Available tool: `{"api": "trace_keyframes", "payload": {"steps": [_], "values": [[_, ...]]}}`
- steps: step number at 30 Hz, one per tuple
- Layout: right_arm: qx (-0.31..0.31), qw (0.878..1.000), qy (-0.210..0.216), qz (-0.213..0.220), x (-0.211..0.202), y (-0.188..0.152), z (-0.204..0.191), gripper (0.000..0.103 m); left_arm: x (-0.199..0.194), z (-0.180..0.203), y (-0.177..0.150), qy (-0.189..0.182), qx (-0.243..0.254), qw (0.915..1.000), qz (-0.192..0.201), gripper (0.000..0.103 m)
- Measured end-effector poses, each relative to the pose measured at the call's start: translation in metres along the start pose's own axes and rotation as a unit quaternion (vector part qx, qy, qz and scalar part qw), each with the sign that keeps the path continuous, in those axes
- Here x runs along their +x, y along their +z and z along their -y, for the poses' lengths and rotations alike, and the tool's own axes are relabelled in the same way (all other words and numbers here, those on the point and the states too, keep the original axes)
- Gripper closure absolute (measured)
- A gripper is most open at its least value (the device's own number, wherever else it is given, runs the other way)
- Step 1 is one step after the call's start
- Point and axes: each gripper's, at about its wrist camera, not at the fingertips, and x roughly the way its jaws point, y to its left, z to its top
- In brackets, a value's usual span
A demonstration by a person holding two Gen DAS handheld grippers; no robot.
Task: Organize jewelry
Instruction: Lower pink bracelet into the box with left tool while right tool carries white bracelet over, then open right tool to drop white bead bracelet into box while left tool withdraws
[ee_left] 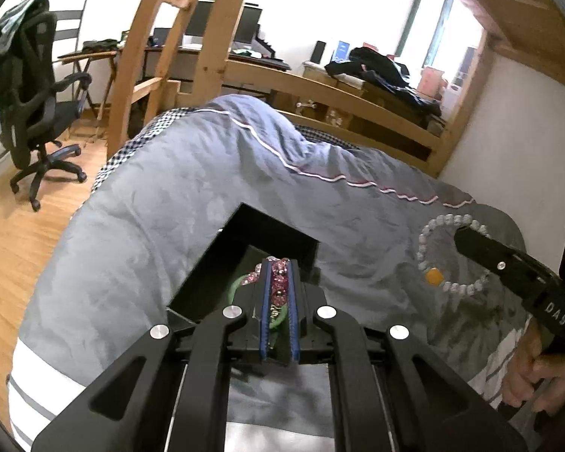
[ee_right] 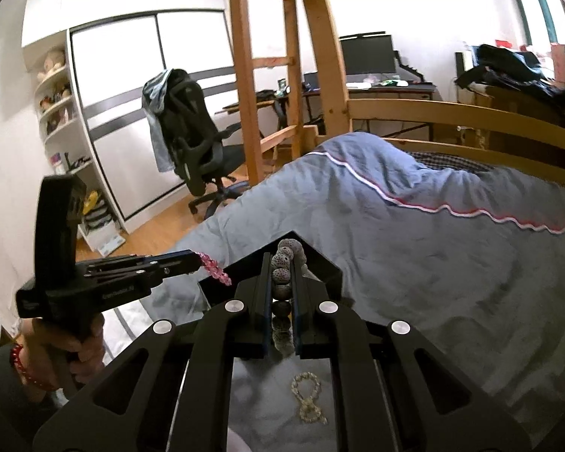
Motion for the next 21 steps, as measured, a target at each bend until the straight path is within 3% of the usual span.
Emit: {"api": "trace_keyframes", "payload": {"steps": [21], "values": [[-0.050,0.994,0.000,-0.100,0.115,-0.009,-0.030,0.094,0.034,-0.024,-0.004,0.053,-0.011,0.9974,-0.047,0.095]]}}
